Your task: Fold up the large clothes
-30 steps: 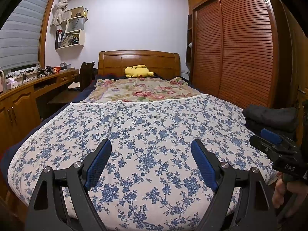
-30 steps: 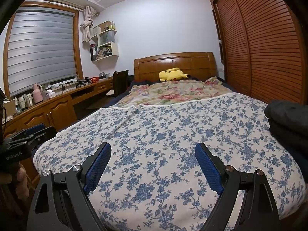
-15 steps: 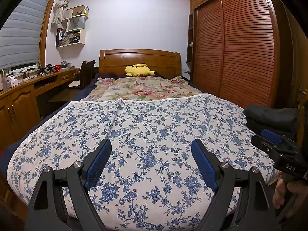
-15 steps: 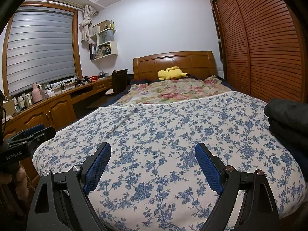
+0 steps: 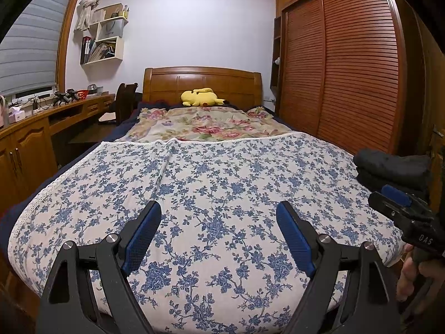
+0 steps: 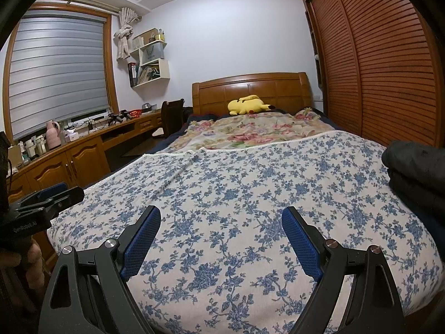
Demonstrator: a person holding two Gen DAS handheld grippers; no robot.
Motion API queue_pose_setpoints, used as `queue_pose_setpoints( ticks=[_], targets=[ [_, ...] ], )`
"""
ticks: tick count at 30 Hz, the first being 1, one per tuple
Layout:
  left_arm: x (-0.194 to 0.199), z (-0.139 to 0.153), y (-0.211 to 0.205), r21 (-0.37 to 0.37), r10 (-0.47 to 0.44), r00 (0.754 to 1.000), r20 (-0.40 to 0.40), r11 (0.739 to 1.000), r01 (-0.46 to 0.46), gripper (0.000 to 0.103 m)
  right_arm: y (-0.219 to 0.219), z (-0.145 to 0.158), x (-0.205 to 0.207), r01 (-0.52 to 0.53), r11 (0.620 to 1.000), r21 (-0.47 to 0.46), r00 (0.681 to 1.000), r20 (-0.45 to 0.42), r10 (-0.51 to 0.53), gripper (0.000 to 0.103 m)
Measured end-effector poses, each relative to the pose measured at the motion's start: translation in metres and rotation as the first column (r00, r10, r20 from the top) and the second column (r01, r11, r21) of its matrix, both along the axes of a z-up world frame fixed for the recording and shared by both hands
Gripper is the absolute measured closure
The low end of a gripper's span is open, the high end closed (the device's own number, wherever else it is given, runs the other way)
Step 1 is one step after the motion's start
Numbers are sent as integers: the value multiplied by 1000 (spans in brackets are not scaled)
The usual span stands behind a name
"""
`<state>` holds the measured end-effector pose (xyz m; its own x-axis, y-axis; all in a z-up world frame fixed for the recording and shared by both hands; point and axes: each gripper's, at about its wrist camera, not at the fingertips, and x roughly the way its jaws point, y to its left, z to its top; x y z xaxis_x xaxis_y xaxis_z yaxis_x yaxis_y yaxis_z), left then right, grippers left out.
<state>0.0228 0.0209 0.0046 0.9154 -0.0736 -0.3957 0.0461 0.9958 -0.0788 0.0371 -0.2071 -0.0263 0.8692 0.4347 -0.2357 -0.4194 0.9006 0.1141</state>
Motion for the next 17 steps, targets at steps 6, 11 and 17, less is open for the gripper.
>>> queue_pose_setpoints(
  ticks=[6,11,17],
  targets=[
    [0,1,0,0,0,1000,1,1000,0,18,1,0,1,0,1000,1,1000,-2,0,13],
    [0,1,0,-1,-1,1000,0,1000,1,18,2,0,1,1,1000,3,1000,-5,-1,13],
    [0,1,0,-1,-1,1000,0,1000,1,18,2,0,1,2,1000,3,1000,-5,-1,13]
  ],
)
